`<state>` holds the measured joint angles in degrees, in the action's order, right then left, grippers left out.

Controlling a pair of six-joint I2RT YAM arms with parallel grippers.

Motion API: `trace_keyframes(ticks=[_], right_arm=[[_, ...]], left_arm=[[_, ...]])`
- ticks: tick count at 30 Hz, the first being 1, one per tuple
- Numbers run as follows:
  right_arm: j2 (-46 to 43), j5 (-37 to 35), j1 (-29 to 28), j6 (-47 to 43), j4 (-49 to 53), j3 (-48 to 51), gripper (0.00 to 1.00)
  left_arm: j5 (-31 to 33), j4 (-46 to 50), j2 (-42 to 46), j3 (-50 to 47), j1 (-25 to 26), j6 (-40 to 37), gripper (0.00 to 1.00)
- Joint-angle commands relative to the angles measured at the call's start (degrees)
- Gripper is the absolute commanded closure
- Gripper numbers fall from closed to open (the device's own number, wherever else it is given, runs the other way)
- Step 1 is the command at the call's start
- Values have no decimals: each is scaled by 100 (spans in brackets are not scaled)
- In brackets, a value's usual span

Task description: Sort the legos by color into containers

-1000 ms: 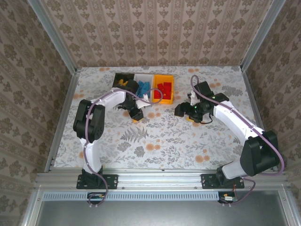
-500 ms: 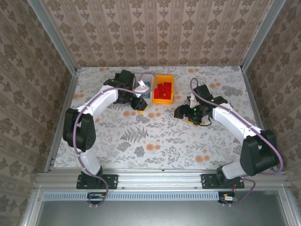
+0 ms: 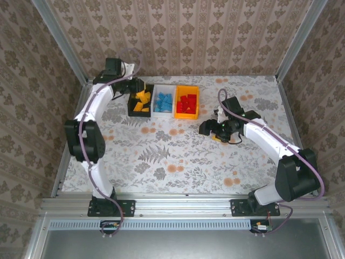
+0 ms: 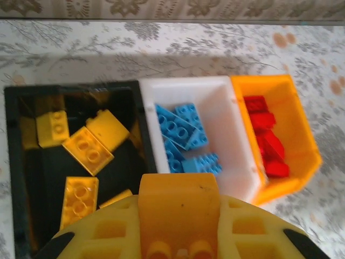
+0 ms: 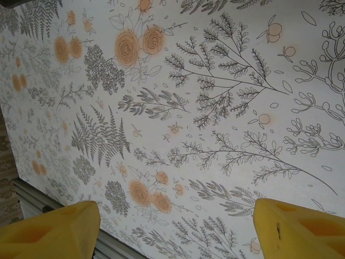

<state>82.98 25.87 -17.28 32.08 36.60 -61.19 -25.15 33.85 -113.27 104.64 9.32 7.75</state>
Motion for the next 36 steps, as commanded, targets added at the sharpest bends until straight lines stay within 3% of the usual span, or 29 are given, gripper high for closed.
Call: trace_keyframes(ticks=[1, 3, 6, 7, 8, 9, 11, 15, 20, 25, 29, 31, 36], right_arm=[[76, -181, 59, -135, 241, -410, 23], [41, -384, 133, -243, 382, -531, 22], [-185, -729, 376, -432, 358, -518, 18], [-277, -905, 467, -567, 290, -457, 15], [-492, -1130, 577, -751, 157, -334, 12], [-651, -1332, 685, -931, -53, -166, 10], [-1110, -1836, 961, -1272, -825, 430, 0], [-1806, -2215, 1615, -2499, -2572, 1704, 0], [-1438, -1736, 2417, -2721, -4763, 2882, 0], [-368, -1218, 2399, -2890, -6547, 3203, 0], [138, -1020, 2367, -2797, -7513, 3307, 0], [297, -1198, 2175, -2949, -8059, 3513, 0], [315, -1796, 1944, -3063, -8284, 3697, 0]], left_arm=[[514, 654, -697, 697, -36, -143, 76], [694, 805, -1055, 1039, -89, -219, 70], [727, 804, -1468, 1386, -117, -240, 46], [747, 772, -1565, 1473, -129, -209, 37], [757, 740, -1645, 1537, -141, -155, 8], [757, 720, -1692, 1596, -148, -125, 0], [746, 681, -1696, 1676, -151, -120, 0], [691, 541, -1220, 1263, -161, -149, 0], [988, -775, 643, -975, -351, -268, 0], [1389, -2190, 2605, -3609, -869, -407, 0], [1131, -3583, 3746, -5698, -1676, -107, 0], [1064, -4153, 4024, -6361, -1860, -270, 0], [964, -5307, 3910, -7219, -1903, -897, 0]])
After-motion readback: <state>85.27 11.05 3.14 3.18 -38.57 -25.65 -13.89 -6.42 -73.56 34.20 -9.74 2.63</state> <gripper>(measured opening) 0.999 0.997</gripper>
